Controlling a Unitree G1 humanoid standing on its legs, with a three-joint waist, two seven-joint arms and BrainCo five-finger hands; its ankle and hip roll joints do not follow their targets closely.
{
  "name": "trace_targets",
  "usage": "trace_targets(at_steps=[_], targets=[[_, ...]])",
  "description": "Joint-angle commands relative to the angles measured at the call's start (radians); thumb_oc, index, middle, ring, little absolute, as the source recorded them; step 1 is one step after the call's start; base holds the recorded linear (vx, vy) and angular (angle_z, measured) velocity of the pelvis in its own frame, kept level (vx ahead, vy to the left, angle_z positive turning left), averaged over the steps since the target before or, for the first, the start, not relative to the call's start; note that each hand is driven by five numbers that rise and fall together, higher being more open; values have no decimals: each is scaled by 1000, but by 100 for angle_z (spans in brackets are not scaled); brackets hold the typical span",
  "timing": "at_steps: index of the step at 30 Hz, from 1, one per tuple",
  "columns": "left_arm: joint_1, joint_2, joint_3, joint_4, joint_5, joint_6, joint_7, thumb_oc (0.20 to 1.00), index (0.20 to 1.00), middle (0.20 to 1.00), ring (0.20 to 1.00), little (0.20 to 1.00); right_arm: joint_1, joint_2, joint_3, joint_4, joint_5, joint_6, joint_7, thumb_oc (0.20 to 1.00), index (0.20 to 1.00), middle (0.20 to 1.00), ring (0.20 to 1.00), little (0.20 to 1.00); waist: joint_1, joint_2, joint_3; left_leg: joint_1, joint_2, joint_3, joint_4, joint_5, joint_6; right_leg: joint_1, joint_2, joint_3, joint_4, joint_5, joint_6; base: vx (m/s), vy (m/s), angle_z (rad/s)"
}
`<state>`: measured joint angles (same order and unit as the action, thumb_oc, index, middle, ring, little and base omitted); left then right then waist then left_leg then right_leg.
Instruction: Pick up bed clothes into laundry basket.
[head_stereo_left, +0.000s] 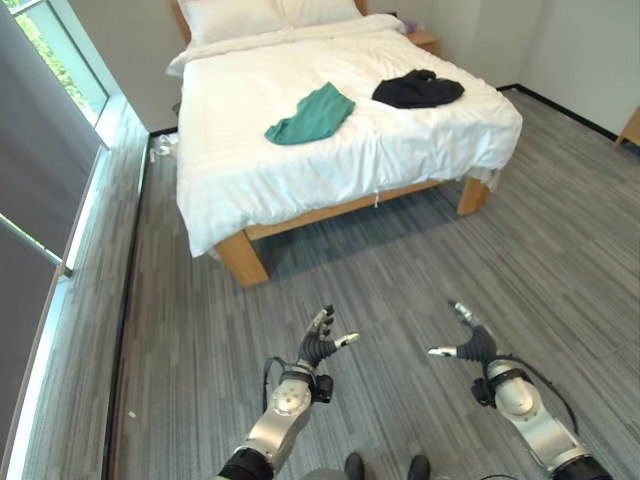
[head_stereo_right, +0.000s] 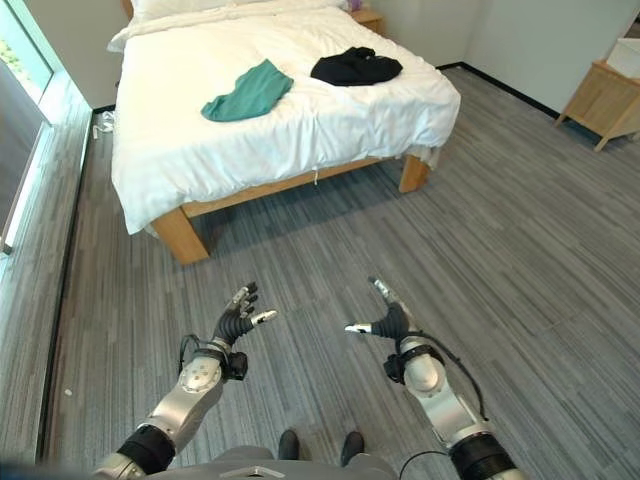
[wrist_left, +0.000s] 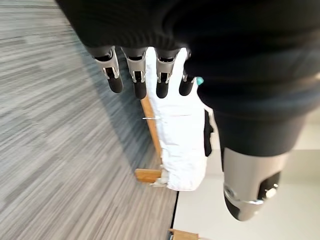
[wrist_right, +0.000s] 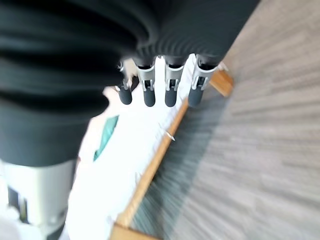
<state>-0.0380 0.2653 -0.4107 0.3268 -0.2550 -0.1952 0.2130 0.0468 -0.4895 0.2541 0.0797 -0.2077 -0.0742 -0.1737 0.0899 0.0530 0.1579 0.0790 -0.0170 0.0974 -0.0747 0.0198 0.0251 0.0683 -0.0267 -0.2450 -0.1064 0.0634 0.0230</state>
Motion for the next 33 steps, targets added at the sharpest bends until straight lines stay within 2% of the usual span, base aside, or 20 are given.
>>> trace_targets(at_steps=[1,5,6,9,12,15,16,17,18,19,21,23,24,25,26,27,29,31,32,33], targets=[[-53,23,28,-78,53,-74,6,1000,1000,1000,1000,1000,-9,-7,-37,-177,-73,-74,-30,1000,1000,1000,1000,1000,32,-29,-1,31,49,-101,-13,-83,-72,94,-62,-16,19,-103,85,0,0,0],[-41,22,21,-120,49,-79,15,1000,1000,1000,1000,1000,29,30,-16,-256,-56,-83,-16,1000,1000,1000,1000,1000,34,-30,-1,29,54,-103,-13,-78,-75,92,-58,-16,19,-103,83,-11,-38,-1],[-56,7,6,-86,67,-77,30,1000,1000,1000,1000,1000,47,38,13,-171,-44,-86,-37,1000,1000,1000,1000,1000,31,-31,7,22,56,-113,-13,-68,-78,90,-52,-16,19,-106,79,-30,-48,7],[-72,5,-5,-85,79,-77,42,1000,1000,1000,1000,1000,46,37,28,-158,-48,-79,-46,1000,1000,1000,1000,1000,29,-32,15,13,58,-124,-13,-60,-81,87,-46,-14,19,-111,74,-49,-74,10],[-117,10,-30,-112,73,-86,76,1000,1000,1000,1000,1000,21,40,58,-112,-28,-76,-69,1000,1000,1000,1000,1000,13,-39,36,-8,71,-162,-4,-47,-89,79,-18,-4,19,-127,50,-26,-120,33],[-116,8,-32,-118,56,-90,68,1000,1000,1000,1000,1000,11,31,76,-96,-3,-82,-63,1000,1000,1000,1000,1000,9,-42,64,-34,79,-144,120,-81,-94,87,-9,15,19,-136,35,-45,-136,5],[-130,-4,-58,-109,42,-89,67,1000,1000,1000,1000,1000,-5,14,106,-102,18,-93,-55,1000,1000,1000,1000,1000,20,-37,123,-151,91,-138,361,23,-119,111,0,39,19,-134,17,-71,-184,-12],[-144,-12,-70,-100,41,-85,71,1000,1000,1000,1000,1000,-25,6,126,-93,19,-88,-52,1000,1000,1000,1000,1000,29,-29,147,-221,93,-150,476,91,-128,119,7,40,19,-133,8,-78,-183,-6],[-147,-13,-69,-99,41,-86,72,1000,1000,1000,1000,1000,-28,6,126,-92,19,-89,-52,1000,1000,1000,1000,1000,27,-26,148,-230,95,-154,489,87,-129,117,11,38,19,-132,7,21,-161,-29],[-155,-36,-77,-76,23,-85,78,1000,1000,1000,1000,1000,-57,3,156,-63,26,-76,-51,1000,1000,1000,1000,1000,39,-33,160,-326,86,-124,605,88,-101,123,13,52,19,-144,-6,73,-143,-50],[-140,-64,-80,-57,-7,-82,81,1000,1000,1000,1000,1000,-90,15,183,-33,31,-67,-49,1000,1000,1000,1000,1000,52,-33,158,-379,45,-91,559,34,-80,127,24,76,19,-163,-6,187,-105,-76],[-118,-72,-80,-50,-13,-84,73,1000,1000,1000,1000,1000,-121,30,207,-10,35,-65,-44,1000,1000,1000,1000,1000,73,-28,146,-383,13,-55,432,6,-63,135,38,109,19,-186,2,240,-9,-64],[-117,-71,-80,-50,-13,-84,73,1000,1000,1000,1000,1000,-122,31,208,-8,35,-66,-45,1000,1000,1000,1000,1000,80,-33,148,-371,11,-45,419,8,-61,138,31,116,19,-187,4,257,7,-86],[-109,-79,-80,-44,-18,-83,69,1000,1000,1000,1000,1000,-143,41,221,12,33,-63,-45,1000,1000,1000,1000,1000,86,-22,135,-363,4,-31,328,13,-57,144,47,125,19,-196,6,327,13,-104],[-107,-88,-76,-26,-16,-80,72,1000,1000,1000,1000,1000,-161,50,236,27,35,-65,-42,1000,1000,1000,1000,1000,95,-13,128,-332,-1,9,192,54,-60,160,59,145,19,-213,11,588,37,-82],[-110,-100,-73,-11,-6,-81,74,1000,1000,1000,1000,1000,-189,63,255,48,30,-64,-33,1000,1000,1000,1000,1000,95,4,115,-331,3,87,52,89,-65,188,76,155,19,-238,17,455,37,-53],[-112,-105,-70,-10,-1,-84,75,1000,1000,1000,1000,1000,-209,71,267,66,19,-64,-34,1000,1000,1000,1000,1000,100,4,114,-330,0,131,5,95,-64,204,75,163,19,-248,22,296,28,-36],[-112,-105,-70,-10,-1,-84,75,1000,1000,1000,1000,1000,-209,71,267,66,19,-64,-34,1000,1000,1000,1000,1000,100,4,115,-330,0,132,5,95,-64,204,74,163,19,-248,22,343,48,-50],[-89,-98,-48,-27,-9,-94,82,1000,1000,1000,1000,1000,-251,100,304,88,-11,-60,-15,1000,1000,1000,1000,1000,117,-2,94,-332,2,166,-13,94,-36,252,83,179,19,-265,35,532,85,-31],[-89,-96,-46,-29,-9,-93,81,1000,1000,1000,1000,1000,-253,103,306,91,-11,-61,-16,1000,1000,1000,1000,1000,127,-2,94,-331,8,175,-13,93,-37,249,83,190,19,-262,34,1083,138,-27]])
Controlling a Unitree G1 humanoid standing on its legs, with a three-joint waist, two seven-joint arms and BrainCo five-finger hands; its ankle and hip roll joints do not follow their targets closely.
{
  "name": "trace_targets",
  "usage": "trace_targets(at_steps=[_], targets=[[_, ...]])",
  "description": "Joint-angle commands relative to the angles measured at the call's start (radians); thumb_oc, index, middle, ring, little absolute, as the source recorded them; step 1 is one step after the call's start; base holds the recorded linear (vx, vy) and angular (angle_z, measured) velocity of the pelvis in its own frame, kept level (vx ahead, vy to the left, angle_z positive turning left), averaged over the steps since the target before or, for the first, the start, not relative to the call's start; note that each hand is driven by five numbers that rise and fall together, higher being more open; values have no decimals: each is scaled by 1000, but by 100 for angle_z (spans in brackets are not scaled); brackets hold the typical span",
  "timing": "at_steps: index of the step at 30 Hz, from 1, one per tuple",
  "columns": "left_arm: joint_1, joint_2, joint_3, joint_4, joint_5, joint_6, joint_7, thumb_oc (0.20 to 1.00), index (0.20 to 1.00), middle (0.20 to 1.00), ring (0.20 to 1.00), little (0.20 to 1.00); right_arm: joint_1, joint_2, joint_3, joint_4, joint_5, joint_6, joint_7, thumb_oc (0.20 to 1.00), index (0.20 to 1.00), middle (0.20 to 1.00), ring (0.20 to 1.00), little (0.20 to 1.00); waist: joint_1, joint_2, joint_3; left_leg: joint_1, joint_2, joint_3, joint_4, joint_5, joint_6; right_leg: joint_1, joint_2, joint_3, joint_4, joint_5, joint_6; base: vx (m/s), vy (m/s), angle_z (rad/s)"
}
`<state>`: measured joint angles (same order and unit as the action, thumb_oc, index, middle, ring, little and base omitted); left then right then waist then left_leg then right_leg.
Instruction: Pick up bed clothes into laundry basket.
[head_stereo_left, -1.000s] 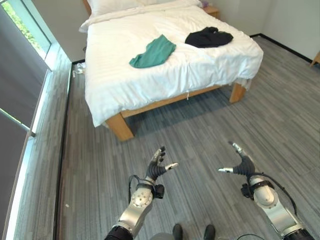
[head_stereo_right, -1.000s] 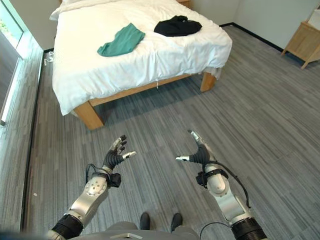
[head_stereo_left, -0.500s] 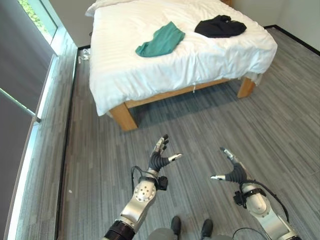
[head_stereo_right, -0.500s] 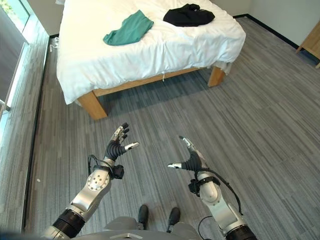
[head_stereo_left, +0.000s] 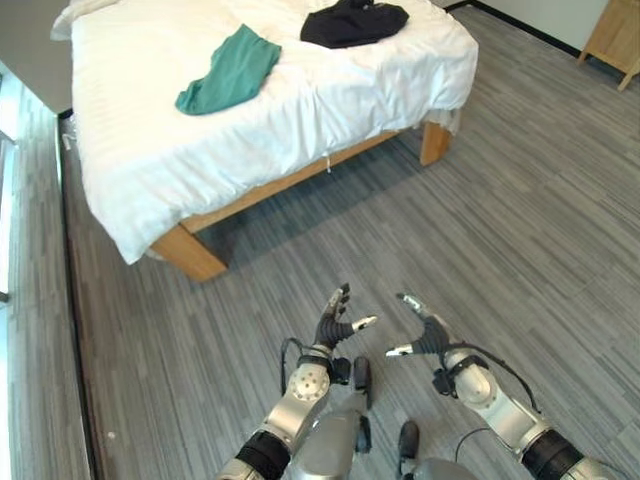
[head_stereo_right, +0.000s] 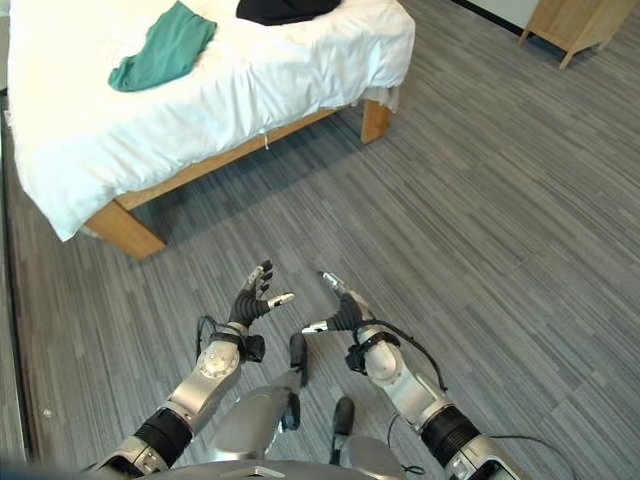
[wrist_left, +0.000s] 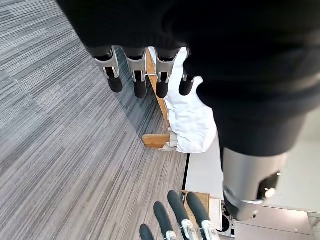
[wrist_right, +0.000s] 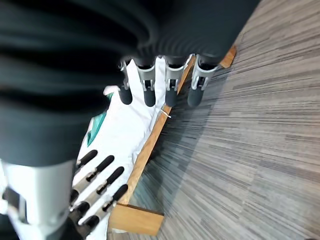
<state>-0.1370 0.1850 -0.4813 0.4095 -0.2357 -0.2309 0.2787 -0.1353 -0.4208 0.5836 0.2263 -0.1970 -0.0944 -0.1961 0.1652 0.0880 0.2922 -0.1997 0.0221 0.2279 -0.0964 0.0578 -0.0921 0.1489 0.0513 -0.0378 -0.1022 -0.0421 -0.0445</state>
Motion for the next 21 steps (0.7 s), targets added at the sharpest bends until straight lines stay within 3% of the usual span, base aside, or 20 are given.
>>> trace_targets(at_steps=[1,3,4,5,6,8,9,10,11,12,13,14,15,17,19,20,21], targets=[[38,6,26,-132,-46,-58,8,1000,1000,1000,1000,1000,-75,64,-6,-25,-32,-50,17,1000,1000,1000,1000,1000,85,-92,-62,-10,-59,19,9,66,123,187,-26,-33,93,-70,146,546,52,-47],[40,10,26,-134,-47,-58,8,1000,1000,1000,1000,1000,-75,68,-6,-23,-33,-51,17,1000,1000,1000,1000,1000,92,-95,-64,-11,-56,25,9,66,122,184,-26,-26,92,-68,145,458,10,-162],[37,28,21,-146,-75,-52,-1,1000,1000,1000,1000,1000,-88,82,6,2,-34,-55,21,1000,1000,1000,1000,1000,95,-128,-55,59,-73,17,9,30,148,103,-42,-45,318,60,264,658,-40,-175],[29,43,15,-160,-77,-49,-8,1000,1000,1000,1000,1000,-84,83,11,5,-45,-56,29,1000,1000,1000,1000,1000,71,-120,-43,119,-58,-24,9,1,151,-23,-11,-35,591,179,306,981,46,-85],[12,47,8,-164,-57,-56,3,1000,1000,1000,1000,1000,-87,76,-1,3,-63,-59,26,1000,1000,1000,1000,1000,13,-84,-28,193,-37,-71,9,-42,155,-163,-7,-43,766,175,306,606,75,29],[12,46,8,-164,-57,-56,3,1000,1000,1000,1000,1000,-88,75,-1,3,-63,-59,26,1000,1000,1000,1000,1000,12,-82,-32,187,-34,-71,9,-39,155,-169,-4,-44,765,179,306,341,90,101],[-12,39,4,-155,-57,-59,10,1000,1000,1000,1000,1000,-62,75,-14,19,-68,-53,20,1000,1000,1000,1000,1000,-33,-59,-12,244,-41,-118,9,-67,156,-262,-66,-76,732,103,272,581,72,116],[-20,35,-1,-148,-56,-57,12,1000,1000,1000,1000,1000,-55,66,-20,9,-74,-51,12,1000,1000,1000,1000,1000,-56,-52,-5,268,-43,-150,9,-85,151,-296,-94,-88,643,67,230,750,47,75],[-12,56,9,-177,-89,-70,-17,1000,1000,1000,1000,1000,35,109,-95,-34,326,-9,141,1000,1000,1000,1000,1000,-84,-52,-14,282,-41,-174,9,-101,139,-303,-110,-104,545,58,207,600,-122,22],[0,69,22,-187,-70,-57,-22,1000,1000,1000,1000,1000,83,57,-130,-117,400,-54,161,1000,1000,1000,1000,1000,-101,-62,-20,306,-50,-204,9,-126,126,-296,-121,-94,362,50,193,633,-180,144],[43,85,47,-192,-67,-42,-53,1000,1000,1000,1000,1000,17,-113,-165,-218,170,-61,91,1000,1000,1000,1000,1000,-96,-71,-28,327,-49,-228,9,-155,112,-294,-148,-93,213,65,199,693,-255,140],[50,83,43,-174,-61,-54,-74,1000,1000,1000,1000,1000,8,-139,-194,-170,116,-87,79,1000,1000,1000,1000,1000,-105,-64,-31,349,-35,-255,9,-181,95,-313,-172,-96,68,111,219,649,-256,184],[41,84,36,-156,-73,-56,-78,1000,1000,1000,1000,1000,-41,-167,-227,-135,110,-72,51,1000,1000,1000,1000,1000,-107,-67,-39,360,-27,-268,9,-194,82,-346,-200,-109,15,141,239,613,-229,90],[27,88,55,-146,-77,-52,-88,1000,1000,1000,1000,1000,-65,-211,-299,-150,117,-57,14,1000,1000,1000,1000,1000,-122,-56,-45,415,4,-290,9,-238,59,-413,-236,-127,15,168,263,659,-215,81],[24,85,50,-134,-74,-55,-110,1000,1000,1000,1000,1000,-48,-225,-333,-138,107,-51,17,1000,1000,1000,1000,1000,-127,-63,-51,450,10,-315,9,-271,59,-378,-230,-128,15,165,256,574,-214,89],[30,83,53,-128,-81,-53,-112,1000,1000,1000,1000,1000,-56,-235,-363,-107,79,-41,-3,1000,1000,1000,1000,1000,-139,-71,-72,516,43,-342,9,-299,52,-330,-220,-120,15,204,248,703,-327,109],[44,80,61,-124,-84,-52,-120,1000,1000,1000,1000,1000,-68,-249,-376,-91,74,-40,-6,1000,1000,1000,1000,1000,-136,-59,-85,530,77,-342,55,-248,33,-297,-206,-138,15,207,238,862,-414,143]])
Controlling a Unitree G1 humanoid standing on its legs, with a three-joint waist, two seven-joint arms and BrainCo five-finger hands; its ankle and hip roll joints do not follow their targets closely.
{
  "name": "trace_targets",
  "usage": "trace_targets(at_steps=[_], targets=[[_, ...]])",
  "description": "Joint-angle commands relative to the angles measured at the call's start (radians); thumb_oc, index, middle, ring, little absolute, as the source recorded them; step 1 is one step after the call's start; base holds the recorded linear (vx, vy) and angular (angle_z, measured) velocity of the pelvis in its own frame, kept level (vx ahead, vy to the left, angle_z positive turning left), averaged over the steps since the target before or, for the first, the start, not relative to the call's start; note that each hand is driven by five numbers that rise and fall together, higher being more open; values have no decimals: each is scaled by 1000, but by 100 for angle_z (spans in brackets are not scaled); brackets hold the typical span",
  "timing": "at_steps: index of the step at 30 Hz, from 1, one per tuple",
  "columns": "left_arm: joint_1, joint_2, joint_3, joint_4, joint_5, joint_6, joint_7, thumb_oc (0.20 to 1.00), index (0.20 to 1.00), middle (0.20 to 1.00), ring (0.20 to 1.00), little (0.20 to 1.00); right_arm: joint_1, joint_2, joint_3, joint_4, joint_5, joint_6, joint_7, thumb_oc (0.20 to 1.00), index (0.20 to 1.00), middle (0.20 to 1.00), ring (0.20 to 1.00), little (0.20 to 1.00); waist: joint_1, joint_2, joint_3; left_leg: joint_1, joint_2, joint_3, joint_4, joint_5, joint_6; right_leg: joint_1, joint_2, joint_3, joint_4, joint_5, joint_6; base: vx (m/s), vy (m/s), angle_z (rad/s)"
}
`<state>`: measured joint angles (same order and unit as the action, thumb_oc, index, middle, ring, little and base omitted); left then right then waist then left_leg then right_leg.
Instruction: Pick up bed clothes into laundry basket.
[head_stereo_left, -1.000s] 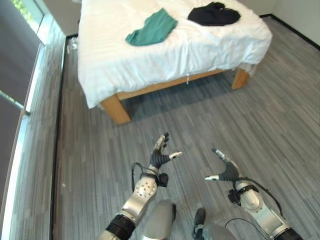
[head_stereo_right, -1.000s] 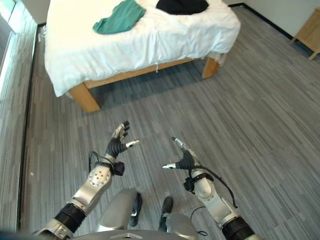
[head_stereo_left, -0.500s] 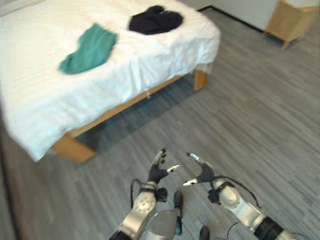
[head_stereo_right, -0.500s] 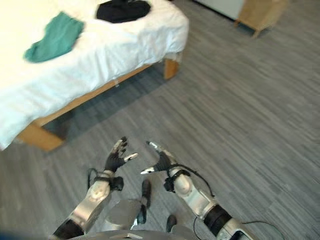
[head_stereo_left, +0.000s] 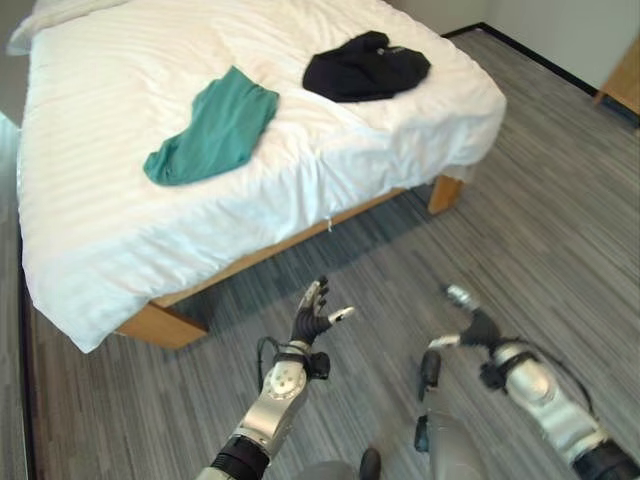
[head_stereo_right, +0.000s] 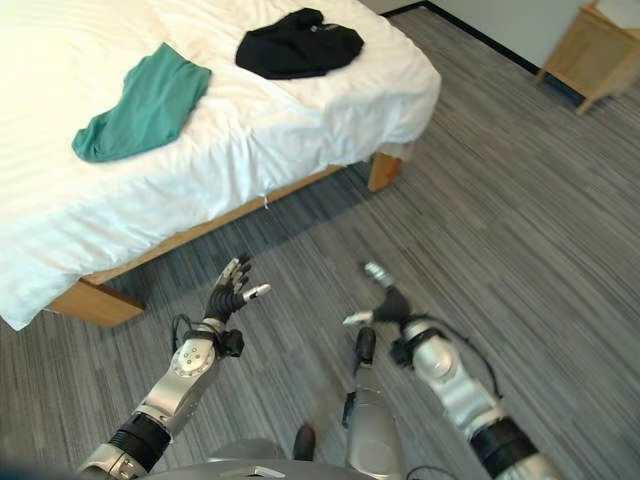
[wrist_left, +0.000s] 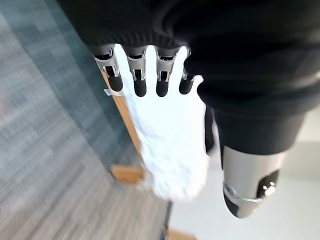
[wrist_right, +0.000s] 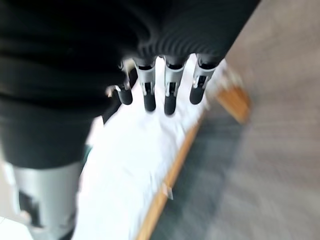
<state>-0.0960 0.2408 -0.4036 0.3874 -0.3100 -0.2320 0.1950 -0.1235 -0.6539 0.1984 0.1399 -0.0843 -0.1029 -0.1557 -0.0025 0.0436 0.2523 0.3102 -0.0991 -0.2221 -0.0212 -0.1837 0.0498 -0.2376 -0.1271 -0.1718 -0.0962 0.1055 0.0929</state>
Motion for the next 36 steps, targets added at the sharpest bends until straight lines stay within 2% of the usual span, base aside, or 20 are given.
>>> trace_targets(at_steps=[1,3,4,5,6,7,8,10,11,12,14,15,16,17,19,21,24,28,32,36], targets=[[8,23,-14,-97,-26,-48,-45,1000,1000,1000,1000,1000,-90,-25,1,16,-50,-30,-55,1000,1000,1000,1000,1000,39,-11,-45,-19,210,137,105,31,-132,142,-14,-23,9,50,85,505,-299,131],[3,23,-16,-99,-52,-39,-53,1000,1000,1000,1000,1000,-147,-69,5,50,-62,-24,-79,1000,1000,1000,1000,1000,67,-29,-11,-203,204,172,457,139,-149,223,-9,-61,9,20,37,298,-288,81],[0,31,-7,-106,-62,-34,-54,1000,1000,1000,1000,1000,-181,-92,0,77,-70,-18,-104,1000,1000,1000,1000,1000,78,-47,2,-277,212,223,579,163,-133,252,-11,-81,9,-5,15,214,-298,56],[-1,40,-8,-118,-56,-33,-52,1000,1000,1000,1000,1000,-207,-120,-11,96,-88,-4,-126,1000,1000,1000,1000,1000,99,-58,19,-347,233,272,675,148,-127,286,-2,-84,9,-31,-1,321,-326,37],[-18,43,-5,-121,-44,-24,-52,1000,1000,1000,1000,1000,-214,-174,-58,110,-144,15,-181,1000,1000,1000,1000,1000,113,-77,24,-427,290,415,619,106,-117,327,-5,-126,9,-75,-3,442,-189,39],[-15,40,9,-120,-49,-27,-59,1000,1000,1000,1000,1000,-194,-204,-105,118,-201,35,-213,1000,1000,1000,1000,1000,122,-80,11,-440,253,499,447,60,-93,358,-12,-148,9,-103,12,695,-43,63],[3,32,9,-104,-39,-27,-67,1000,1000,1000,1000,1000,-193,-239,-173,164,-224,54,-267,1000,1000,1000,1000,1000,121,-66,-24,-427,206,574,197,116,-102,405,4,-173,9,-154,31,586,114,105],[14,31,14,-93,-42,-15,-68,1000,1000,1000,1000,1000,-240,-282,-201,137,-247,89,-287,1000,1000,1000,1000,1000,126,-57,-39,-431,205,625,72,194,-111,442,17,-199,9,-181,35,377,87,102],[14,31,14,-93,-42,-15,-68,1000,1000,1000,1000,1000,-240,-282,-201,137,-247,89,-287,1000,1000,1000,1000,1000,125,-57,-39,-429,204,625,69,195,-111,443,17,-199,9,-181,35,404,113,19],[42,28,25,-82,-78,-1,-73,1000,1000,1000,1000,1000,-246,-276,-221,126,-260,100,-284,1000,1000,1000,1000,1000,135,-64,-69,-364,174,599,-43,194,-82,476,15,-224,25,-165,59,367,141,-32],[62,42,15,-78,-98,13,-89,1000,1000,1000,1000,1000,-279,-291,-203,169,-273,128,-259,1000,1000,1000,1000,1000,139,-77,-75,-312,164,599,-66,179,-53,424,-4,-246,209,-132,86,332,126,-47],[67,53,15,-80,-98,22,-83,1000,1000,1000,1000,1000,-304,-312,-199,163,-285,143,-254,1000,1000,1000,1000,1000,127,-78,-61,-285,172,592,-66,166,-48,367,-20,-232,341,-105,107,144,46,-15],[66,53,17,-81,-98,23,-83,1000,1000,1000,1000,1000,-308,-312,-197,164,-285,143,-254,1000,1000,1000,1000,1000,126,-79,-62,-287,169,593,-66,166,-46,360,-25,-230,352,-110,109,163,63,37],[61,70,18,-67,-89,23,-77,1000,1000,1000,1000,1000,-370,-329,-184,162,-297,167,-250,1000,1000,1000,1000,1000,98,-73,-34,-254,185,558,-66,155,-42,243,-42,-163,541,-52,144,52,34,67],[53,77,22,-60,-81,26,-74,1000,1000,1000,1000,1000,-395,-333,-169,172,-301,174,-248,1000,1000,1000,1000,1000,97,-75,-29,-256,186,536,-66,155,-48,195,-41,-137,553,-53,137,106,-51,81],[22,93,-2,-35,-83,20,-79,1000,1000,1000,1000,1000,-470,-382,-94,312,-268,182,-264,1000,1000,1000,1000,1000,125,-94,-14,-271,170,467,-66,147,-71,217,-41,-131,340,-127,92,137,-200,127],[57,86,-3,-32,-114,23,-113,1000,1000,1000,1000,1000,-509,-358,9,517,-265,189,-215,1000,1000,1000,1000,1000,151,-117,-35,-282,158,419,-66,155,-86,298,-18,-165,192,-141,69,113,-159,137],[109,76,20,-22,-130,28,-113,1000,1000,1000,1000,1000,-509,-239,92,609,-275,184,-194,1000,1000,1000,1000,1000,182,-117,-55,-285,158,406,-66,154,-94,357,-6,-214,106,-128,58,129,-117,52],[156,70,3,-7,-157,31,-135,1000,1000,1000,1000,1000,-511,-95,183,891,-220,159,-164,1000,1000,1000,1000,1000,224,-104,-55,-300,159,376,-66,172,-114,399,6,-260,53,-129,48,67,-95,13],[166,72,-15,2,-165,45,-172,1000,1000,1000,1000,1000,-449,29,180,1135,-154,154,-127,1000,1000,1000,1000,1000,274,-81,-49,-318,152,325,-66,190,-134,434,22,-311,16,-146,34,34,-95,28]])
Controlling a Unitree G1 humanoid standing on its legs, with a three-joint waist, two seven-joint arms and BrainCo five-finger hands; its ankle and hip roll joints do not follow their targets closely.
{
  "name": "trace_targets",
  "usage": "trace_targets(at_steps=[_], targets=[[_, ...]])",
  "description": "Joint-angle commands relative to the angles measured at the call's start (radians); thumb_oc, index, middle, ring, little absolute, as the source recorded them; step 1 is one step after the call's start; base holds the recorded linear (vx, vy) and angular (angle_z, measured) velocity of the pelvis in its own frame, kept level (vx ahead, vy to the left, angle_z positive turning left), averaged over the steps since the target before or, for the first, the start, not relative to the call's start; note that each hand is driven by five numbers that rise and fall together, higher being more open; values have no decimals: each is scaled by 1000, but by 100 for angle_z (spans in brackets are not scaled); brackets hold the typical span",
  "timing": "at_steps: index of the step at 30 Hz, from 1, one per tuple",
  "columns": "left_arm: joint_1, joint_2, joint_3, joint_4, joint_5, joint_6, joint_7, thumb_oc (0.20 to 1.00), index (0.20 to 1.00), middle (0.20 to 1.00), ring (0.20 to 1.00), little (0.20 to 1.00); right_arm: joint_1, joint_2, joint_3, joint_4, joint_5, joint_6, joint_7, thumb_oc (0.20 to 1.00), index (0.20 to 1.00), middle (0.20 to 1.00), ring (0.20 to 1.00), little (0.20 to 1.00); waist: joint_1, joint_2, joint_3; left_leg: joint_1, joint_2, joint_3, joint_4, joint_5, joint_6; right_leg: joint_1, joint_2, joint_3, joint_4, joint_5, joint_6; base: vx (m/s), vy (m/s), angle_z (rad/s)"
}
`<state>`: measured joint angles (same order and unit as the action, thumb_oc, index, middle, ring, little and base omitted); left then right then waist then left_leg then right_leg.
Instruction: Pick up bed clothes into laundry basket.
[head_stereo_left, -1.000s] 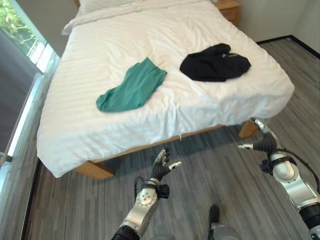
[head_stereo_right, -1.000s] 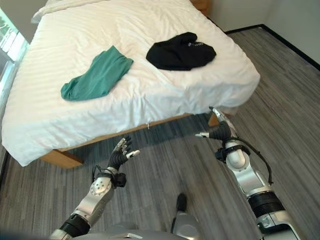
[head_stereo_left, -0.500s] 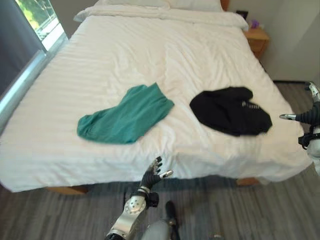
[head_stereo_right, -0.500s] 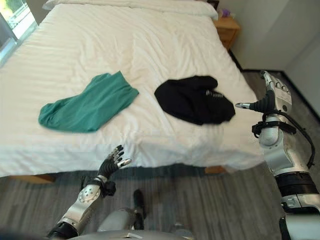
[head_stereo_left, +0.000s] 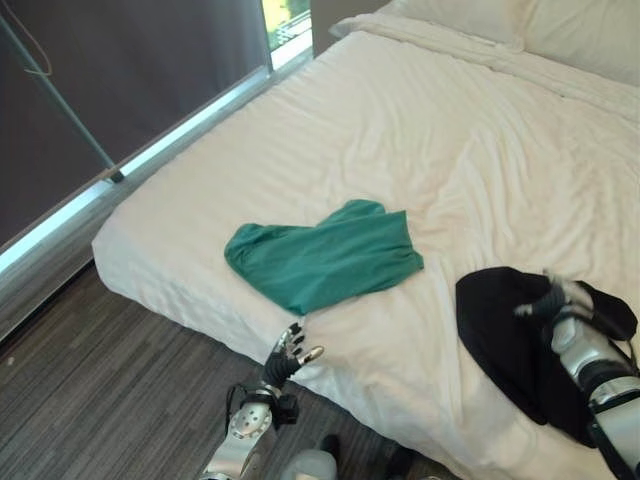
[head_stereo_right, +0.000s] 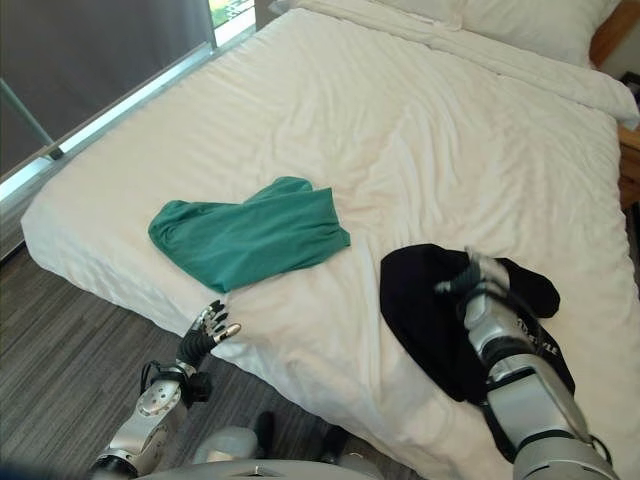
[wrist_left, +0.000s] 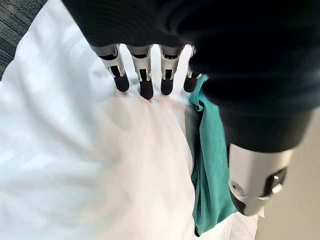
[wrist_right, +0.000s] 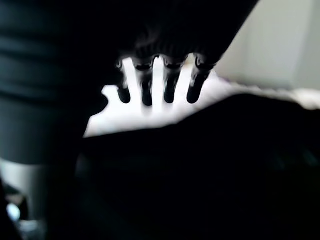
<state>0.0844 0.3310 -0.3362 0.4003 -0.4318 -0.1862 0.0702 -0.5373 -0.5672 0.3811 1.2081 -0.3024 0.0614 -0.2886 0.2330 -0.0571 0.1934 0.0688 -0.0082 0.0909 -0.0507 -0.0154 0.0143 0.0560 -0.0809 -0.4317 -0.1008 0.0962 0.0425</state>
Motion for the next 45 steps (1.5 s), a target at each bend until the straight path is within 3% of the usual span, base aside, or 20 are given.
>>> trace_targets(at_steps=[1,2,3,4,7,10,11,14,17,18,23,24,26,28,34,35,36,37,43,45], targets=[[-10,-15,-83,-18,-48,1,-61,1000,1000,1000,1000,1000,-3,-41,-21,107,78,-10,15,1000,1000,1000,1000,1000,49,27,10,-83,59,-3,-37,28,-105,148,-21,-67,14,-142,82,31,-93,26],[-2,-11,-80,-27,-44,4,-73,1000,1000,1000,1000,1000,30,-27,-42,141,95,-6,25,1000,1000,1000,1000,1000,60,35,9,-90,58,-16,-37,34,-111,153,-19,-82,14,-151,80,25,-88,58],[4,-6,-70,-37,-41,6,-81,1000,1000,1000,1000,1000,75,-6,-65,168,109,-3,41,376,376,376,376,376,66,44,7,-96,56,-31,-37,40,-117,157,-17,-95,14,-158,79,27,-73,75],[9,3,-59,-51,-37,5,-84,1000,1000,1000,1000,1000,102,-4,-81,181,121,-4,55,200,200,200,200,200,70,49,4,-98,55,-39,-37,44,-122,162,-16,-103,14,-164,78,36,-66,72],[8,57,6,-144,12,-18,-66,1000,1000,1000,1000,1000,193,-23,-145,167,160,-17,72,200,200,200,200,200,69,58,-9,-99,56,-51,-37,50,-129,173,-18,-117,14,-175,81,31,-67,45],[-55,150,97,-294,144,-57,15,1000,1000,1000,1000,1000,247,-68,-192,134,174,-28,64,200,200,200,200,200,61,66,-18,-92,64,-42,-37,53,-136,178,-22,-114,14,-182,86,-3,-47,8],[-178,232,173,-385,305,-85,106,1000,1000,1000,1000,1000,263,-90,-212,130,187,-38,69,200,200,200,200,200,49,74,-25,-83,69,-33,-37,52,-142,183,-26,-105,14,-186,87,-20,-53,-5],[-322,269,167,-383,414,-88,180,1000,1000,1000,1000,1000,274,-89,-208,124,194,-43,80,200,200,200,200,200,25,77,-30,-73,74,-18,-37,48,-142,187,-28,-93,14,-187,88,9,-9,-14],[-517,238,86,-236,519,-40,255,1000,1000,1000,1000,1000,287,-75,-168,70,185,-58,87,200,200,200,200,200,-51,78,-45,-58,85,21,-37,36,-136,180,-34,-62,14,-179,96,37,30,-21],[-595,219,40,-111,572,-1,273,1000,1000,1000,1000,1000,300,-64,-152,42,176,-62,94,200,200,200,200,200,-87,79,-50,-51,91,42,-37,29,-132,173,-37,-43,14,-172,100,15,42,-32],[-698,189,-19,122,653,68,303,1000,1000,1000,1000,1000,330,-55,-154,11,167,-65,95,200,200,200,200,200,-137,78,-53,-52,98,76,-37,20,-125,149,-42,-11,14,-155,109,12,46,-54],[-781,177,-64,344,724,127,330,1000,1000,1000,1000,1000,354,-29,-164,12,177,-67,87,200,200,200,200,200,-179,79,-48,-45,105,103,-37,10,-124,135,-45,16,14,-145,116,-16,67,-56],[-817,171,-86,446,746,139,340,1000,1000,1000,1000,1000,359,-21,-162,17,176,-69,84,200,200,200,200,200,-188,79,-49,-50,108,112,-37,10,-124,122,-46,24,14,-139,117,-10,50,-32],[-881,140,-123,724,807,194,364,1000,1000,1000,1000,1000,395,33,-127,62,149,-66,73,200,200,200,200,200,-234,72,-39,-39,117,146,-37,-1,-124,102,-47,56,14,-128,122,3,62,-41],[-887,104,-167,902,900,234,321,1000,1000,1000,1000,1000,491,108,-127,105,177,-78,92,200,200,200,200,200,-293,40,-21,-53,132,186,-37,-5,-125,62,-51,74,14,-105,126,-23,48,-22],[-887,103,-167,903,900,234,321,605,605,605,605,605,491,108,-127,105,177,-78,92,200,200,200,200,200,-293,40,-22,-53,132,186,-37,-5,-125,61,-51,73,14,-105,126,0,0,0],[-869,92,-170,913,909,233,310,551,551,551,551,551,503,117,-124,107,179,-77,98,200,200,200,200,200,-299,36,-18,-56,133,189,-37,-5,-125,57,-52,74,14,-103,125,-36,14,1],[-813,61,-161,933,915,228,291,200,200,200,200,200,509,129,-127,110,189,-77,105,200,200,200,200,200,-308,32,-14,-59,135,198,-37,-4,-125,50,-51,79,14,-101,125,-43,23,4],[-779,20,-142,886,851,197,299,200,200,200,200,200,481,92,-142,-3,239,-115,98,200,200,200,200,200,-338,43,-3,-36,139,237,-37,-12,-124,40,-50,120,14,-102,130,-36,10,-1],[-838,26,-124,775,732,146,324,200,200,200,200,200,467,72,-136,-74,251,-125,91,200,200,200,200,200,-353,53,3,-27,135,242,-37,-15,-114,30,-47,147,14,-105,132,-78,28,-22]])
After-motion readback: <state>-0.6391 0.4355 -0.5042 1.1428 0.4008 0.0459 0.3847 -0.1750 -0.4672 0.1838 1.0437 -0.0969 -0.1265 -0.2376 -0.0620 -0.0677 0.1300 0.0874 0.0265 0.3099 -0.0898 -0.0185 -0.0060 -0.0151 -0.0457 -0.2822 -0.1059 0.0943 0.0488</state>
